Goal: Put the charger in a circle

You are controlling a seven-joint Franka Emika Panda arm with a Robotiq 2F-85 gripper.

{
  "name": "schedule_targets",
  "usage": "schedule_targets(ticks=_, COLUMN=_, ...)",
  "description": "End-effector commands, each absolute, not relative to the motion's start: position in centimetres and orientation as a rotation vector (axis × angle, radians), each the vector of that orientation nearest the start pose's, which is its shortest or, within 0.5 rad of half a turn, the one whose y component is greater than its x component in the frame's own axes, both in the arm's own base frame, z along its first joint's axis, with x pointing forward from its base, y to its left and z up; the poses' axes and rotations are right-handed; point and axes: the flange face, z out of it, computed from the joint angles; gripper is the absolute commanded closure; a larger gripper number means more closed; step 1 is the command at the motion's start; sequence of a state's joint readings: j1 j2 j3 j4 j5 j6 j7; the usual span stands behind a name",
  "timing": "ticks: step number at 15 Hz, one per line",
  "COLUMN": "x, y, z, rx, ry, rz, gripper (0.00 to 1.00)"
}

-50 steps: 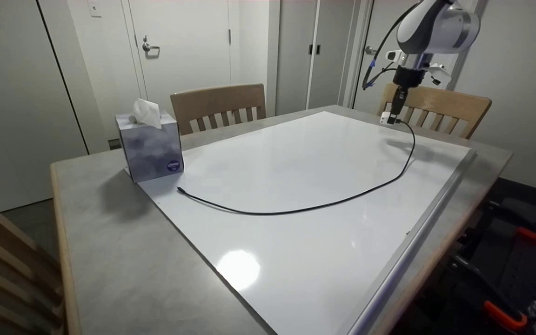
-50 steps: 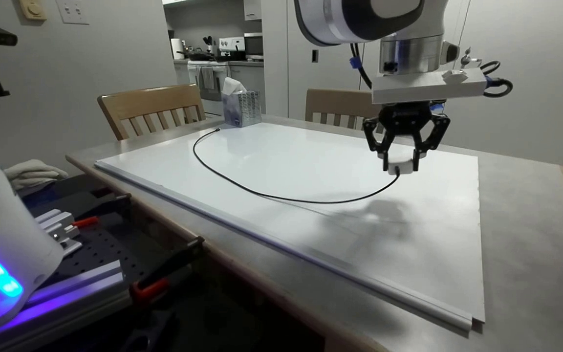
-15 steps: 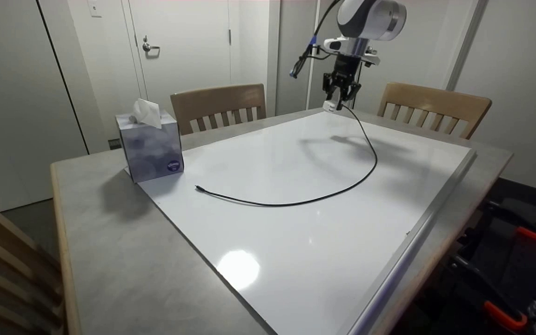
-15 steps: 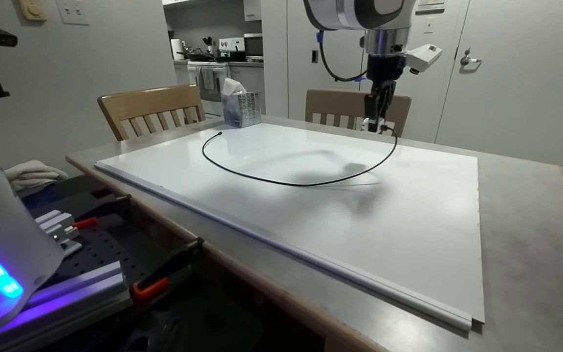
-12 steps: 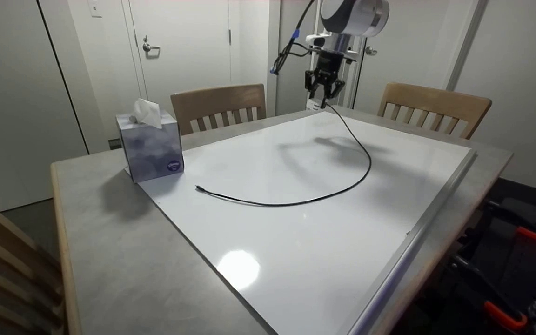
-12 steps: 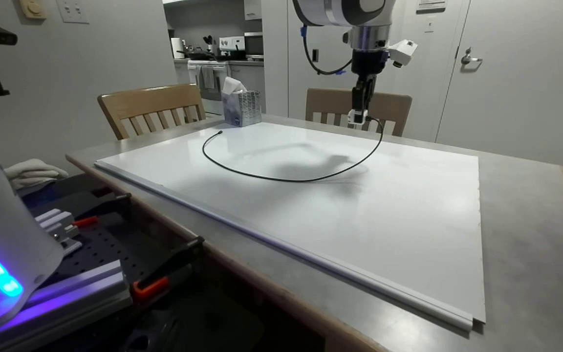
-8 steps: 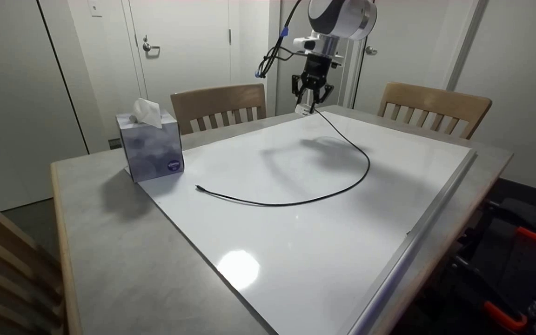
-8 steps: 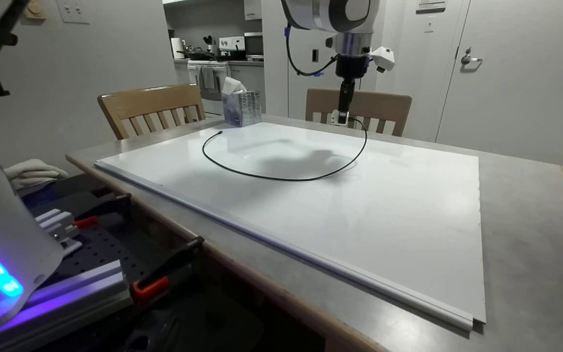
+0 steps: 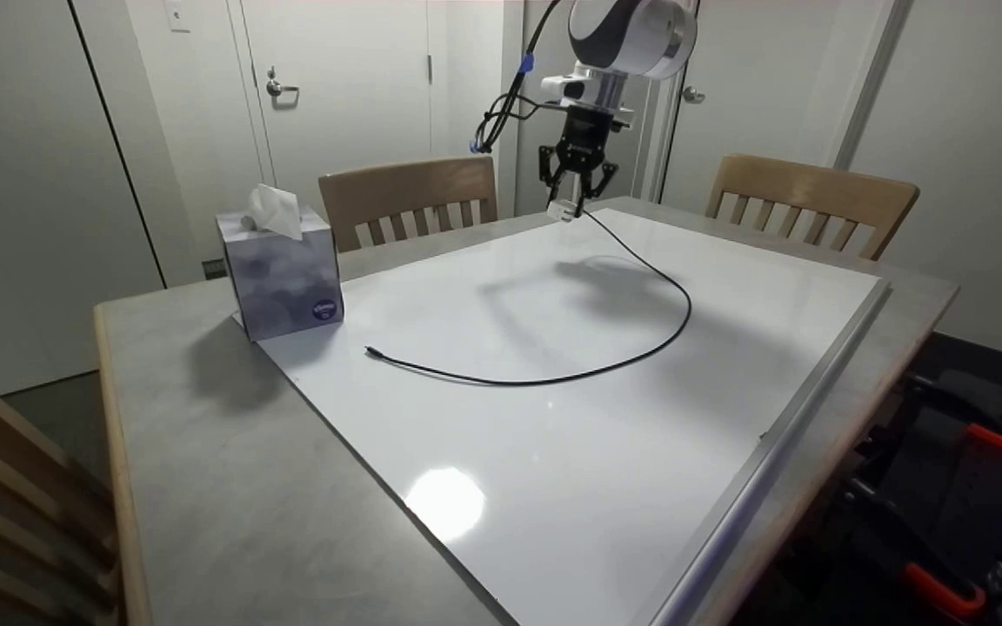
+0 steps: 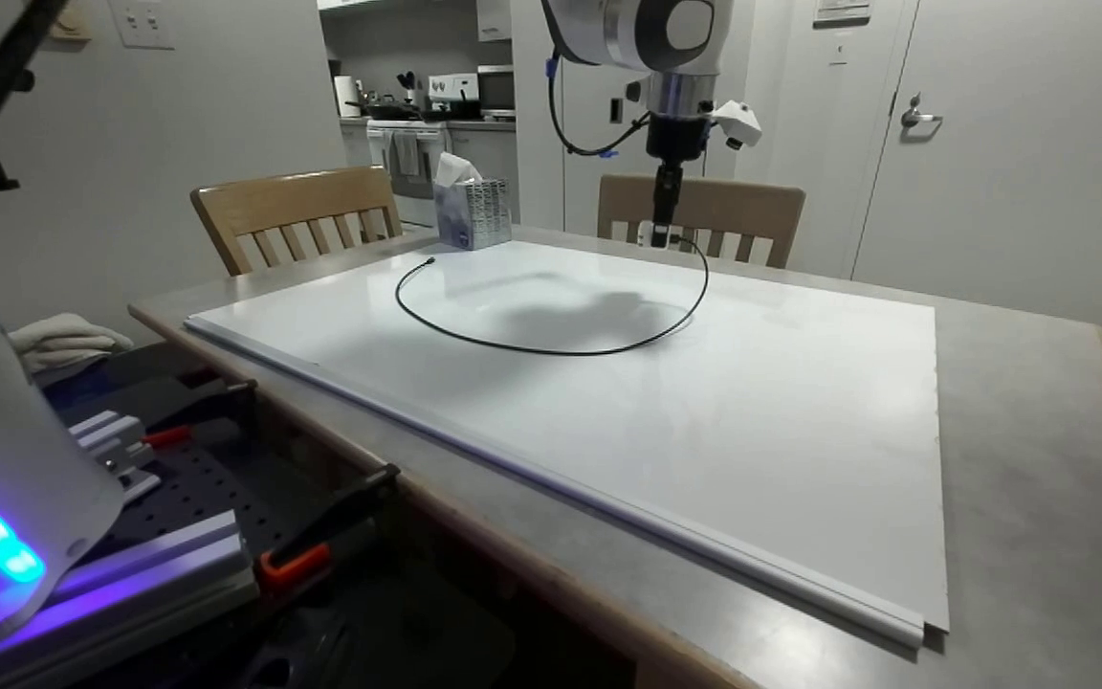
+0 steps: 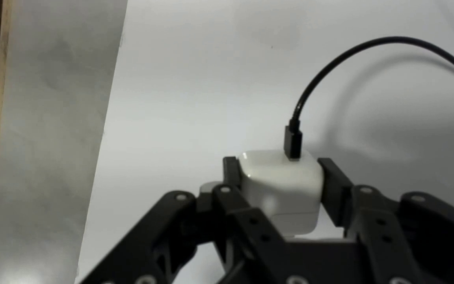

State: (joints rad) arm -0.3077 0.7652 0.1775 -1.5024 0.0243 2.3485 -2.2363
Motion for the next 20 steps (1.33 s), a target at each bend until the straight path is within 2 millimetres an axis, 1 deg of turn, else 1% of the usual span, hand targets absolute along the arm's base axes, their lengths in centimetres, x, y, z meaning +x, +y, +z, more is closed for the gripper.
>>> schedule_targets(ticks=1, x=72.9, y=-7.2, z=23.0, rx=1.386, ry=2.802, rz=0.255, gripper=0.74)
schedule_targets(ticks=2, x=73.2, y=-5.7, z=22.9, rx=1.319, ry=2.848, rz=0.266, gripper=0.74)
schedule_targets(ticks=3, x=73.1, y=-4.0, z=22.4, rx=1.257, ry=2.901, rz=0.274, gripper=0.74)
schedule_targets(ticks=4, x=73.0, y=-2.8, z=22.1, rx=1.186, ry=2.950, rz=0.277, gripper=0.74)
schedule_targets(ticks=5, x=72.4, y=-4.1, z=22.8, rx=1.309, ry=2.872, rz=0.260, gripper=0.74)
schedule_targets(ticks=6, x=72.5, y=-3.1, z=22.5, rx=1.291, ry=2.887, rz=0.261, gripper=0.49)
schedule_targets(ticks=7, x=72.5, y=-2.8, z=22.3, rx=1.295, ry=2.887, rz=0.255, gripper=0.49)
schedule_targets(ticks=8, x=72.5, y=-3.0, z=22.3, rx=1.297, ry=2.885, rz=0.251, gripper=0.49)
schedule_targets(ticks=10, x=72.4, y=-3.8, z=22.2, rx=1.312, ry=2.877, rz=0.244, gripper=0.49)
schedule_targets(ticks=11, x=72.4, y=-4.0, z=22.2, rx=1.316, ry=2.874, rz=0.242, gripper=0.74)
schedule_targets(ticks=13, x=72.3, y=-2.6, z=22.4, rx=1.158, ry=2.957, rz=0.208, gripper=0.74)
schedule_targets(ticks=14, x=72.1, y=-1.8, z=22.4, rx=1.053, ry=2.990, rz=0.154, gripper=0.74)
schedule_targets(ticks=16, x=71.6, y=0.0, z=22.3, rx=0.902, ry=3.017, rz=0.119, gripper=0.74)
schedule_targets(ticks=19, x=70.4, y=3.1, z=21.2, rx=0.668, ry=3.074, rz=0.084, gripper=0.74)
schedule_targets(ticks=20, x=70.0, y=3.7, z=20.9, rx=0.592, ry=3.073, rz=0.061, gripper=0.74)
